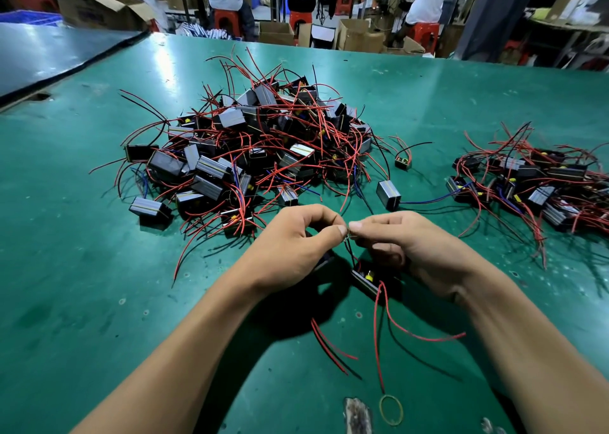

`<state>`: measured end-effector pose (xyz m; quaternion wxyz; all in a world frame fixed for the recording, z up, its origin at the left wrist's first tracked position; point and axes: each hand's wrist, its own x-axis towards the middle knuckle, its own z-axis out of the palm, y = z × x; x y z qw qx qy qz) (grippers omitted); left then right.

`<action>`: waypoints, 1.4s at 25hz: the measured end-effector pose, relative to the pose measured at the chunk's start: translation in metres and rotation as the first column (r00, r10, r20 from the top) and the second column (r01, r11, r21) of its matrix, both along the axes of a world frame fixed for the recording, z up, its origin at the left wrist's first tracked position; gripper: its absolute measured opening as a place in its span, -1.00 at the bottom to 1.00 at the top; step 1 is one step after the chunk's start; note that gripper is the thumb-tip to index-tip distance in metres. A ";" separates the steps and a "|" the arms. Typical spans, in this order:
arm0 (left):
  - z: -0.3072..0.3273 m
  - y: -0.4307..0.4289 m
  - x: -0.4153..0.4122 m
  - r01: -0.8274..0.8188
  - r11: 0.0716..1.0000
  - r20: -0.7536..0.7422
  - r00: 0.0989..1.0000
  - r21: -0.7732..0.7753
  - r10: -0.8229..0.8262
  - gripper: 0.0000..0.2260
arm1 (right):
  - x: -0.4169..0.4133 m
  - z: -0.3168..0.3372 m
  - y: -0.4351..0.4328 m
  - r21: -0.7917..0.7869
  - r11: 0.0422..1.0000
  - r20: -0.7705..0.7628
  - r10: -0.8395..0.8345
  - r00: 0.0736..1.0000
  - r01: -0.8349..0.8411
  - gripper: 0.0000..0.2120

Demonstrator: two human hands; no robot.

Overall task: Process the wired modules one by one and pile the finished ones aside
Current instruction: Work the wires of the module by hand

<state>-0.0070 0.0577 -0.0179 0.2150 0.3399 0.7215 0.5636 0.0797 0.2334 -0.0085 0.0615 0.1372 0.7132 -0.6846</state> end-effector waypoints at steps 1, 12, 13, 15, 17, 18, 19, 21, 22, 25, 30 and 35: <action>-0.001 0.001 -0.001 -0.016 1.000 0.009 1.000 0.010 0.016 -0.89 | 0.000 0.000 0.001 -0.019 1.000 -0.022 -0.010 1.000 0.010 -0.78; 0.000 -0.001 -0.003 -0.058 0.997 0.140 0.989 0.044 0.051 -0.87 | 0.003 -0.004 -0.006 0.546 0.800 -0.475 0.053 0.878 0.248 -0.86; 0.000 -0.001 -0.003 -0.055 0.998 0.136 0.990 0.042 0.049 -0.87 | 0.002 -0.004 -0.006 0.566 0.777 -0.510 0.069 0.857 0.275 -0.87; 0.000 0.000 -0.003 -0.040 0.998 0.135 0.990 0.045 0.033 -0.87 | 0.002 -0.004 -0.005 0.573 0.767 -0.515 0.064 0.855 0.288 -0.94; 0.000 0.001 -0.002 -0.014 0.999 0.138 0.990 0.045 0.008 -0.87 | 0.000 -0.005 -0.006 0.474 0.855 -0.385 -0.012 0.923 0.210 -0.86; 0.000 0.001 -0.002 -0.003 0.999 0.130 0.992 0.037 -0.002 -0.88 | -0.001 -0.004 -0.008 0.359 0.919 -0.292 -0.052 0.955 0.160 -0.79; 0.000 0.001 -0.002 0.006 1.000 0.120 0.993 0.027 -0.009 -0.88 | -0.002 -0.004 -0.010 0.246 0.961 -0.209 -0.078 0.975 0.130 -0.76; 0.000 0.001 -0.001 0.008 1.000 0.114 0.993 0.018 -0.010 -0.88 | -0.002 -0.004 -0.012 0.171 0.976 -0.185 -0.105 0.977 0.137 -0.79; 0.000 0.000 -0.001 0.001 1.000 0.120 0.993 0.024 -0.004 -0.88 | -0.001 -0.003 -0.012 0.182 0.971 -0.237 -0.112 0.965 0.158 -0.84; 0.001 0.000 -0.001 -0.028 0.998 0.170 0.985 0.059 0.018 -0.86 | 0.003 -0.002 -0.011 0.269 0.942 -0.395 -0.083 0.915 0.202 -0.94; 0.002 0.001 -0.002 -0.037 0.999 0.161 0.987 0.040 0.030 -0.87 | 0.004 -0.001 -0.007 0.469 0.857 -0.449 0.025 0.893 0.212 -0.93; 0.002 0.000 -0.001 -0.014 0.999 0.176 0.984 0.047 0.006 -0.87 | 0.000 -0.004 -0.007 0.403 0.911 -0.329 0.049 0.943 0.093 -0.91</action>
